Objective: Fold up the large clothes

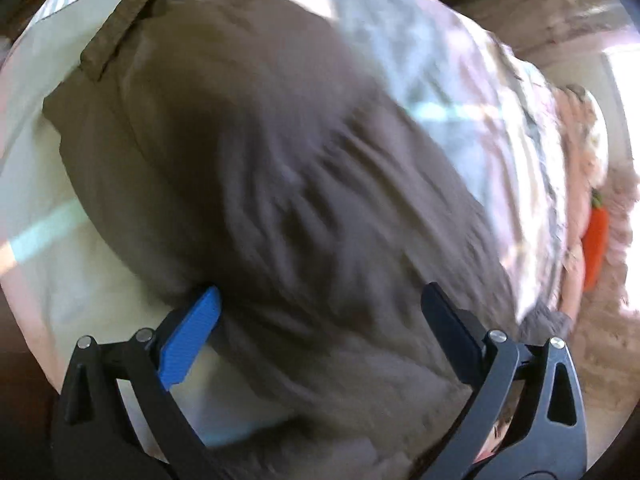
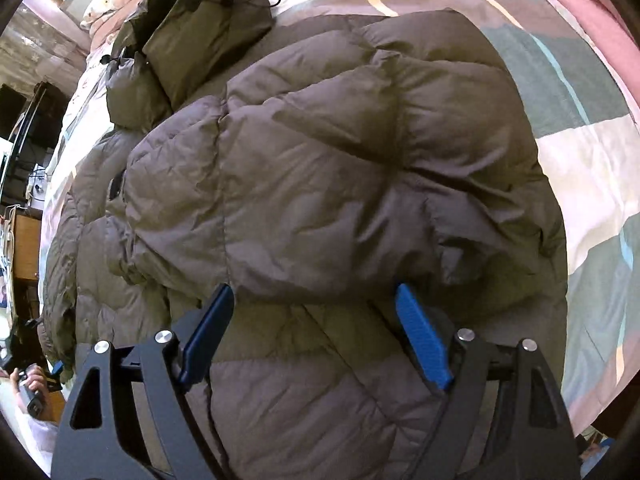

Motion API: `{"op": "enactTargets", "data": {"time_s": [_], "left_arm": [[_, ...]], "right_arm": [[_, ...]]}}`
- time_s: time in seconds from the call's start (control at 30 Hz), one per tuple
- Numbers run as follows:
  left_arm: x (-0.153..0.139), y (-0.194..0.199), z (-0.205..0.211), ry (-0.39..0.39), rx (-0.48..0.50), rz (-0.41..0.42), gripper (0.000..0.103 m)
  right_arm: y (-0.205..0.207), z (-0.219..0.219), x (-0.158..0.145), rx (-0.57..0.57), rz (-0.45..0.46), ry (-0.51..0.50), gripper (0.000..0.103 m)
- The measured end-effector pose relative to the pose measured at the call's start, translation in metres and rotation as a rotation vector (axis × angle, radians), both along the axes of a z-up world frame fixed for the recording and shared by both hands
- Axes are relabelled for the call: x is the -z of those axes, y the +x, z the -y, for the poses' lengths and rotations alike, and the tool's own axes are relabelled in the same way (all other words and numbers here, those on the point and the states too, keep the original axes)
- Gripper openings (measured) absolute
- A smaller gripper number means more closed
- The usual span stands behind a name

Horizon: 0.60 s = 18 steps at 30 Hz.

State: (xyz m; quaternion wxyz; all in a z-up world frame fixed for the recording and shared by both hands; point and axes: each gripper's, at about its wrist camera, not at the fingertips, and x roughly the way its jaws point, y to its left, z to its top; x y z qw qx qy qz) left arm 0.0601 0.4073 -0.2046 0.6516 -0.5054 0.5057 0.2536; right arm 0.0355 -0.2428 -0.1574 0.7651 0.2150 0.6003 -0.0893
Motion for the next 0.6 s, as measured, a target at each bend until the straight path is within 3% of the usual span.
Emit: {"op": "enactTargets", "data": {"time_s": [0.1,0.13,0.17,0.23,0.27,0.33,0.43,0.53,0.6], "left_arm": [[0.012,-0.009,-0.015,0.025,-0.109,-0.023,0.101],[0.014,-0.010,-0.017,0.023,-0.133,0.001,0.095],[0.015,-0.012,-0.023,0.024,-0.143,0.023,0.082],[0.008,-0.010,-0.024,0.039,-0.132,0.072,0.017],[0.000,-0.008,-0.025,0.020,-0.121,0.151,0.012],[-0.023,-0.005,-0.021,0.039,-0.118,0.263,0.009],[-0.076,0.015,0.008,0.131,0.012,0.430,0.009],[-0.128,0.037,0.076,0.235,0.239,0.549,0.009],[-0.157,0.050,0.150,0.305,0.472,0.614,0.009]], "right_arm": [[0.003,0.000,0.000,-0.005,0.006,-0.012,0.083],[0.001,0.003,0.000,-0.007,0.006,-0.011,0.083],[-0.001,0.004,0.000,-0.005,0.005,-0.008,0.083],[-0.001,0.005,0.000,-0.006,0.002,-0.003,0.083],[0.000,0.006,0.001,-0.006,0.002,-0.001,0.083],[-0.001,0.007,0.000,-0.007,0.005,0.001,0.083],[0.000,0.006,-0.003,-0.007,0.012,0.008,0.083],[-0.001,0.006,-0.005,-0.008,0.017,0.000,0.083],[-0.001,0.009,-0.007,0.001,0.022,-0.006,0.083]]}}
